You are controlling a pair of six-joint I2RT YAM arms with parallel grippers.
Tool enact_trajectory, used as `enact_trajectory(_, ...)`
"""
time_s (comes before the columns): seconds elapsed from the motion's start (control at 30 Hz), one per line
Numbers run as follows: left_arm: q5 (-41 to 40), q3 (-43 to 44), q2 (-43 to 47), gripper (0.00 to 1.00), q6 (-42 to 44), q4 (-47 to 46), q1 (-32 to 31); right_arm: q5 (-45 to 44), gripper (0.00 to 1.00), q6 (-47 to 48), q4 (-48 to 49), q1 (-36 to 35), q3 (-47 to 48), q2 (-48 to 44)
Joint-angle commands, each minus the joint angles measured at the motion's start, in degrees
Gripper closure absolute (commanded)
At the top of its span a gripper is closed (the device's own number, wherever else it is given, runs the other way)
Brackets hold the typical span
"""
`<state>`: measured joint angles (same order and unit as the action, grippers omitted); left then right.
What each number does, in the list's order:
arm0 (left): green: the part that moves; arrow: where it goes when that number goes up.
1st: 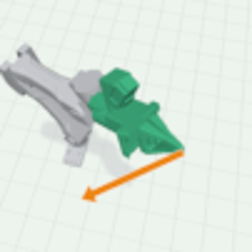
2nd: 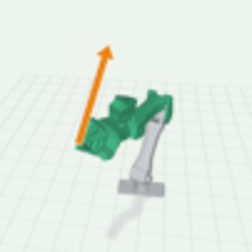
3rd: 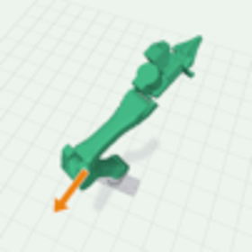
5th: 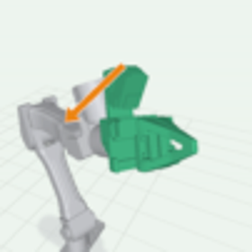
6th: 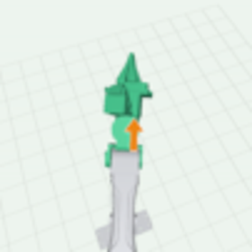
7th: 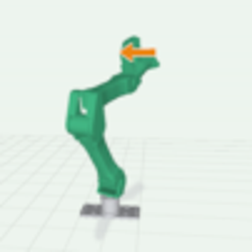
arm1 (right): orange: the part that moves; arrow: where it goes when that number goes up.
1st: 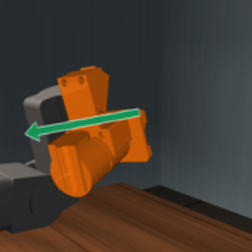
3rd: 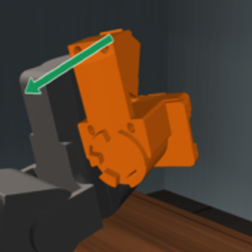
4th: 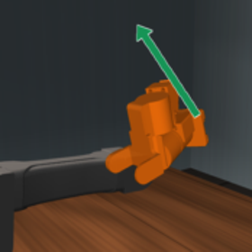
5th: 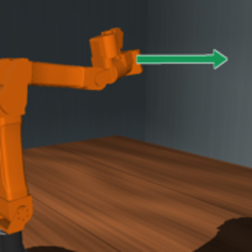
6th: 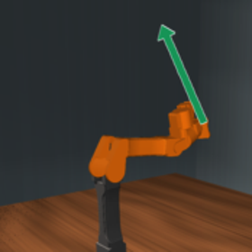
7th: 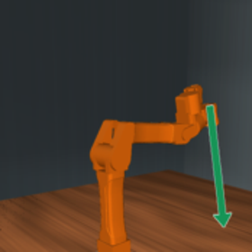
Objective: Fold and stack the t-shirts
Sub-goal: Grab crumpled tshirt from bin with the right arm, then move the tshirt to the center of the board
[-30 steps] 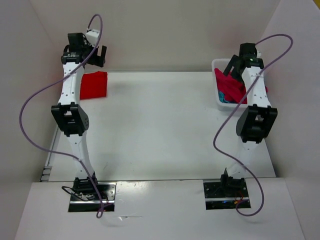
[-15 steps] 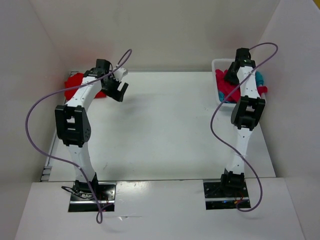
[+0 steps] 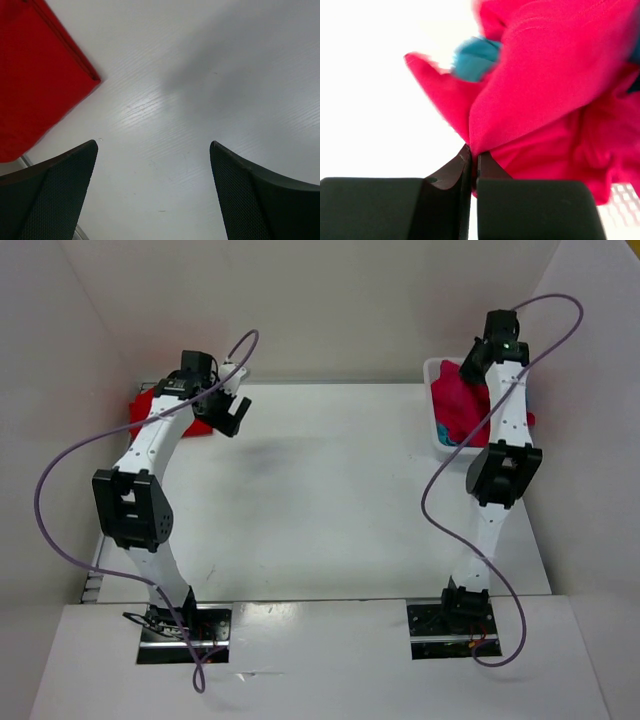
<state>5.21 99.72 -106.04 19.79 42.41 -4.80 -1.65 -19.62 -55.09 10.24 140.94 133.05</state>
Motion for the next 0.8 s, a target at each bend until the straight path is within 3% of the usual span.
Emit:
enact_trajectory(0.0, -0.7, -0.3, 4.3, 0.01, 1.2, -0.2, 0.0, -1.9, 1.0, 0.5, 1.1, -5.9, 7.0, -14.8)
enact_trajectory(0.2, -2.2, -2.3, 8.9, 0.01, 1.2, -0.2, 0.0, -0.8, 1.0, 2.7, 3.5, -17.9, 6.4, -28.1)
enact_trajectory(0.33, -4.9, -3.5, 11.6, 0.01, -0.7, -2.0, 0.5, -7.5, 1.0, 9.2, 4.3, -37.3, 7.1, -30.6)
enact_trajectory(0.53, -6.2, -4.0, 15.9, 0.01, -3.3, -3.2, 4.8, -2.0, 1.0, 7.6, 3.1, -40.9, 0.4, -27.4)
enact_trajectory(0.6, -6.9, -5.0, 16.9, 0.01, -3.3, -3.7, 5.6, 4.0, 0.86, 7.6, 3.1, -40.9, -2.9, -25.8)
enact_trajectory(0.63, -6.9, -5.7, 17.8, 0.01, -3.3, -3.7, 5.6, 5.8, 0.69, 7.1, 2.5, -40.9, -4.3, -24.0)
enact_trajectory(0.67, -7.6, -7.2, 17.8, 0.01, -3.3, -4.4, 5.6, 8.6, 0.36, 7.0, 2.5, -40.9, -4.9, -23.1)
enact_trajectory(0.77, -8.2, -9.5, 19.0, 0.01, -2.0, -4.4, 5.6, 10.0, 0.14, 7.0, 1.2, -40.9, -6.5, -21.7)
